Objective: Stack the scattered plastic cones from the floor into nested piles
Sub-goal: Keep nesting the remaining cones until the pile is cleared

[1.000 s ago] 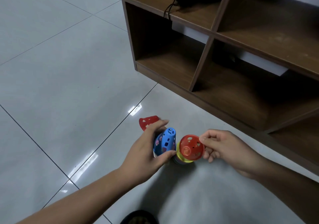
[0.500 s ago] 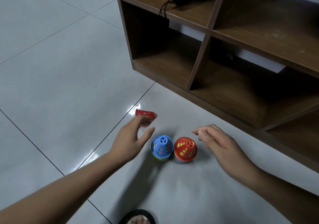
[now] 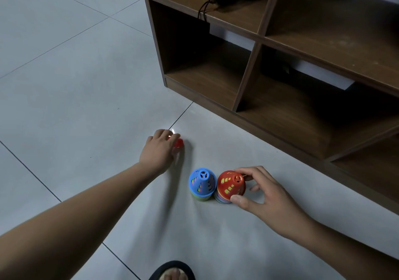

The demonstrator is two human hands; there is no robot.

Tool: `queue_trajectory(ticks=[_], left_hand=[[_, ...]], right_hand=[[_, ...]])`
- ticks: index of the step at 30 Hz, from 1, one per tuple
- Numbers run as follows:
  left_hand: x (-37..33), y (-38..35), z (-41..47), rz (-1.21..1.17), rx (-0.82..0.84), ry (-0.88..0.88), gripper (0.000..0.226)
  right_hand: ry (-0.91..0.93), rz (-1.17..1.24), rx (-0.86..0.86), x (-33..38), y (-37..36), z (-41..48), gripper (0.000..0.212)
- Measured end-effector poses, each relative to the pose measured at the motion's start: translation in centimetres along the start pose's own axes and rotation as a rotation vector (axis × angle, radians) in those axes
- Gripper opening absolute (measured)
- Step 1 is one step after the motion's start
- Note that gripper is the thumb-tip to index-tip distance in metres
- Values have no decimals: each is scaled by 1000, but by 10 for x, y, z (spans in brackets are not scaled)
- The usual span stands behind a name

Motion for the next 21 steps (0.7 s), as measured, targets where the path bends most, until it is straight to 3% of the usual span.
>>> queue_trajectory(ticks=[6,9,16,21], left_hand=[[28,-22,-27,-124,-10,222,53],[20,0,-33,-385,-17,269,50],[-24,110,-64,-865,-239,239,60],[-62,141,-94,-1024,-251,111,50]], right_hand=[[24,-31,-71,-14,-3,3,62],[33,-9,-106,-22,-5,5,63],[34,38,-144,-41,-11,4,67],[19,36,-165,-56,-14,6,74]])
Point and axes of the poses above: each hand's wrist, its own z-axis towards the middle knuckle, its own y-axis out of the back of the hand, x = y × z, the point moved 8 cm from there along z, towards the middle knuckle, and after that the axes turned 14 degrees about z, right-handed, at the moved point
